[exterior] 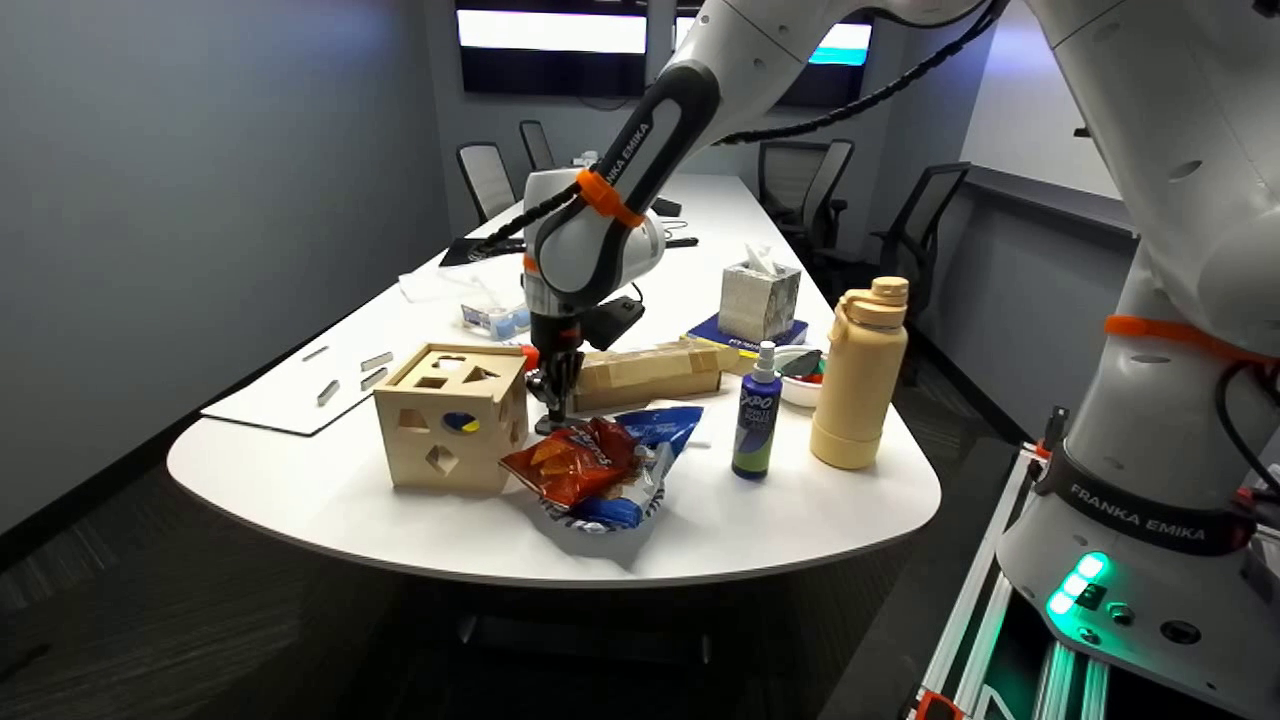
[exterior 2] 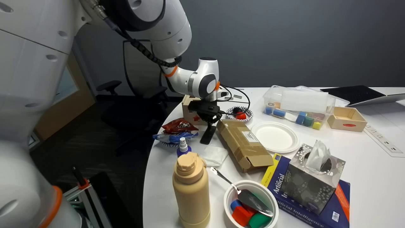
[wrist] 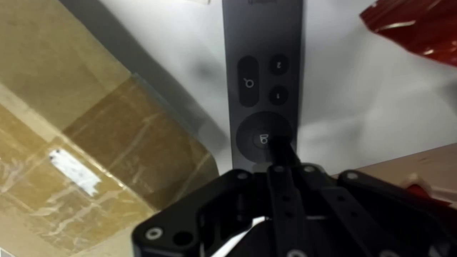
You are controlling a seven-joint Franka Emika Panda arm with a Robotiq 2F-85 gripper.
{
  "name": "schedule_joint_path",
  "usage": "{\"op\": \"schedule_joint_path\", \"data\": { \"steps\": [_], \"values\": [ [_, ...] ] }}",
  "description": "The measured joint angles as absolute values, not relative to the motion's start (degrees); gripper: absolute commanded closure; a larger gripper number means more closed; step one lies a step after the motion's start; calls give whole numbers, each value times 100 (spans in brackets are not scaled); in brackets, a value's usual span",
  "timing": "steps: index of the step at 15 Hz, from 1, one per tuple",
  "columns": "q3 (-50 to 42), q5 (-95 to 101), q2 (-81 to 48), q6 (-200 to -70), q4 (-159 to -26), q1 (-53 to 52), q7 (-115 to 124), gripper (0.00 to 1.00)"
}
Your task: Press a button on the remote
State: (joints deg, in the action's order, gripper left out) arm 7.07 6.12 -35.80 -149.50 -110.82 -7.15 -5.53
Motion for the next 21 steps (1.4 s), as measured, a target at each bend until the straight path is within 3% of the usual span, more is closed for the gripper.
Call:
{"op": "schedule_joint_path", "data": {
  "steps": [21],
  "values": [
    [567, 615, -3944, -14466, -10504, -781, -413, 100]
  ]
}}
